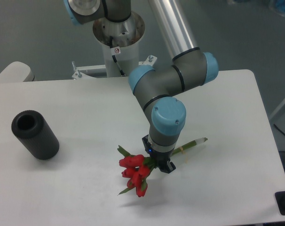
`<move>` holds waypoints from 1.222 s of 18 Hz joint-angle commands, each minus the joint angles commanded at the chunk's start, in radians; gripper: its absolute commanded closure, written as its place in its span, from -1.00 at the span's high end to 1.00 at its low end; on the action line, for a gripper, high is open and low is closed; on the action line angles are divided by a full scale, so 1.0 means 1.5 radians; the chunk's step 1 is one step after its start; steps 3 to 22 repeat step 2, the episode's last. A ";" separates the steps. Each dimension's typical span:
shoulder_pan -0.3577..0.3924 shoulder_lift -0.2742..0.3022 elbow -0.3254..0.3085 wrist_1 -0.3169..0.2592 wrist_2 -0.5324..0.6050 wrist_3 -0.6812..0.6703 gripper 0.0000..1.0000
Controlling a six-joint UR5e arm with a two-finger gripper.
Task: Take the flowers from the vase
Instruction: 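Carry the tulip bunch away from the vase over the table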
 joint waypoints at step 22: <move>0.000 0.001 -0.002 0.000 0.000 -0.002 -0.86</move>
